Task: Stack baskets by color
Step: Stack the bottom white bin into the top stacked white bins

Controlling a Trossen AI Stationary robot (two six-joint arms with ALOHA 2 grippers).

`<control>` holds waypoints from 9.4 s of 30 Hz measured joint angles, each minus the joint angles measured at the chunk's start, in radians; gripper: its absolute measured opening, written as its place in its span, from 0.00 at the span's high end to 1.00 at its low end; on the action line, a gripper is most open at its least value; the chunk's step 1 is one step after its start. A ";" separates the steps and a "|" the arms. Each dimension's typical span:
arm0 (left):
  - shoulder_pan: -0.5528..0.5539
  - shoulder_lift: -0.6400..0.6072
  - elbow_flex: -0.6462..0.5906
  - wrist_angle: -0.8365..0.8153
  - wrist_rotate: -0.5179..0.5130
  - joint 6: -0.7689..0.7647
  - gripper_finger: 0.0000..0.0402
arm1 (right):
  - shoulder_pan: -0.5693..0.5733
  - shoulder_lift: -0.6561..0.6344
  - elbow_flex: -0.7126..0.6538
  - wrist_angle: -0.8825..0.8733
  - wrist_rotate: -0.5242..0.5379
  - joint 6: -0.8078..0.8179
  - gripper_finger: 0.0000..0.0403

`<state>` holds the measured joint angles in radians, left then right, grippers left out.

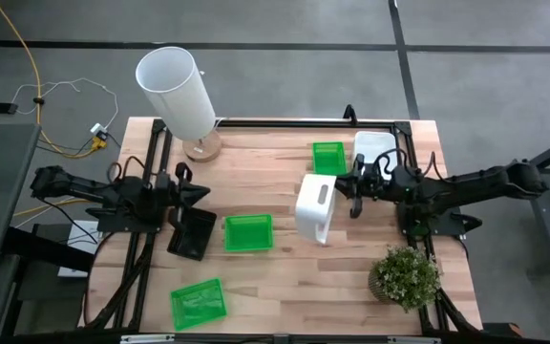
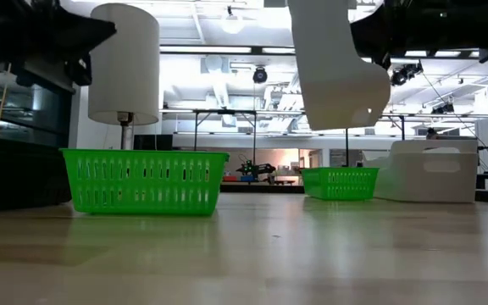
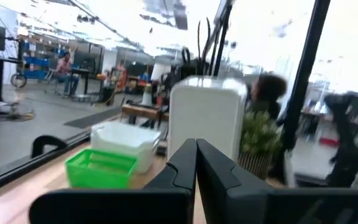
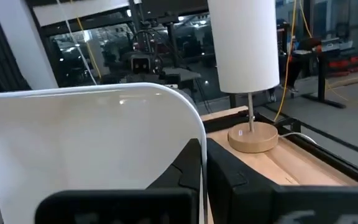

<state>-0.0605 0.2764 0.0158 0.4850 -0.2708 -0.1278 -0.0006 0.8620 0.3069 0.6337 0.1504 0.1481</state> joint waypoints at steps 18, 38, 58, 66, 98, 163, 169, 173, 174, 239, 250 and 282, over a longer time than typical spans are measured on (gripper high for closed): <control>0.001 0.314 0.129 0.159 0.060 0.035 1.00 | 0.000 0.029 -0.002 0.052 -0.020 -0.041 1.00; 0.001 0.341 0.129 0.179 0.078 0.035 1.00 | -0.053 0.030 0.273 -0.419 0.311 0.108 1.00; 0.001 0.341 0.129 0.169 0.103 0.026 1.00 | -0.655 0.117 0.954 -1.836 0.318 0.432 1.00; 0.001 0.341 0.129 0.169 0.109 0.017 1.00 | -0.922 0.194 0.850 -1.710 0.058 0.294 1.00; 0.001 0.341 0.129 0.173 0.130 0.007 1.00 | -1.009 0.221 0.629 -1.727 0.051 0.321 1.00; 0.001 0.341 0.129 0.171 0.131 0.001 1.00 | -0.088 0.424 0.582 -1.688 0.246 0.822 0.57; 0.001 0.341 0.129 0.171 0.131 0.001 1.00 | -0.088 0.461 0.582 -1.686 0.243 0.823 0.69; 0.001 0.341 0.128 0.171 0.131 0.000 1.00 | -0.088 0.459 0.582 -1.684 0.243 0.823 0.82; 0.001 0.341 0.128 0.171 0.131 0.001 1.00 | -0.088 0.457 0.582 -1.685 0.243 0.823 0.86; 0.001 0.341 0.128 0.171 0.131 0.000 1.00 | -0.090 0.374 0.548 -1.689 0.191 0.838 0.79; 0.001 0.341 0.128 0.170 0.131 0.000 1.00 | -0.090 0.374 0.556 -1.656 0.218 0.814 0.88; 0.001 0.342 0.128 0.168 0.138 0.000 1.00 | -0.090 0.368 0.711 -1.854 0.134 0.793 1.00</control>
<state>-0.0595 0.6181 0.1440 0.6525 -0.1329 -0.1280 -0.0906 1.2297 1.0176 -1.2203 0.2844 0.9412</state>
